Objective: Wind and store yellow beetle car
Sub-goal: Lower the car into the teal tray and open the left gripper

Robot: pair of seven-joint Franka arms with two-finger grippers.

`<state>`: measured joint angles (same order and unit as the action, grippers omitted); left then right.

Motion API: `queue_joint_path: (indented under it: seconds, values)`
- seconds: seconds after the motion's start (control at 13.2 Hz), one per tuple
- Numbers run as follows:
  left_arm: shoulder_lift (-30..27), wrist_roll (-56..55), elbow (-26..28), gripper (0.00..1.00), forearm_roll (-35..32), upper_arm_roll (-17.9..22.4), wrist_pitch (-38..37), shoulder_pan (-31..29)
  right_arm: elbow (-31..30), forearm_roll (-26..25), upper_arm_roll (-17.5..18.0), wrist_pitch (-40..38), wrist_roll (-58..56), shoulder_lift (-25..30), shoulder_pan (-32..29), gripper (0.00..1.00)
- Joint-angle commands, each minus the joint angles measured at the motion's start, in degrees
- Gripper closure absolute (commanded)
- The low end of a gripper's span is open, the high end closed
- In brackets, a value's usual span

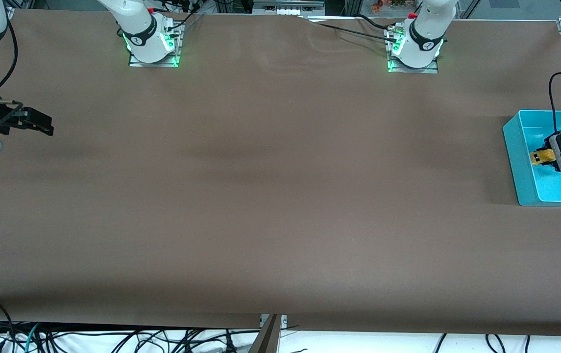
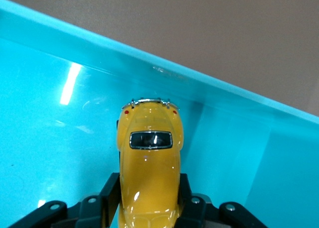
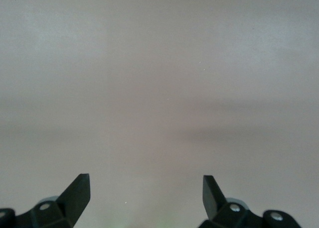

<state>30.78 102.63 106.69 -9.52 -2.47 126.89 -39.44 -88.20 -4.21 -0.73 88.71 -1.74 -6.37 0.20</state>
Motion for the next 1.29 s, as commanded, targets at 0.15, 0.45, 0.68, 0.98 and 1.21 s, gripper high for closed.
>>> queue_joint_path:
  seconds: [0.15,0.45,0.68,0.98,1.21]
  values:
    - [-1.60,0.99,-0.43,0.21,-1.37,-1.30,-0.59,-0.20,0.66,1.04,0.20,-1.00,0.16,0.21,-0.46,0.00]
    - [-2.13,2.14,-0.43,0.05,-1.29,-2.01,-0.85,-0.11,0.66,0.95,0.20,-1.00,0.16,0.21,-0.46,0.00]
    - [-3.18,1.35,-0.69,0.01,-1.29,-3.15,-1.46,-0.02,0.66,0.87,0.20,-1.00,-0.11,0.21,-0.46,0.00]
    - [-7.48,-4.70,-1.22,0.00,-1.29,-5.08,-6.99,2.87,0.66,0.87,0.20,-1.00,-1.51,0.21,-0.46,0.00]
    - [-9.69,-13.04,-4.54,0.00,-1.29,-8.67,-14.27,4.98,0.75,0.87,0.29,-1.00,-1.43,0.21,-0.46,0.00]
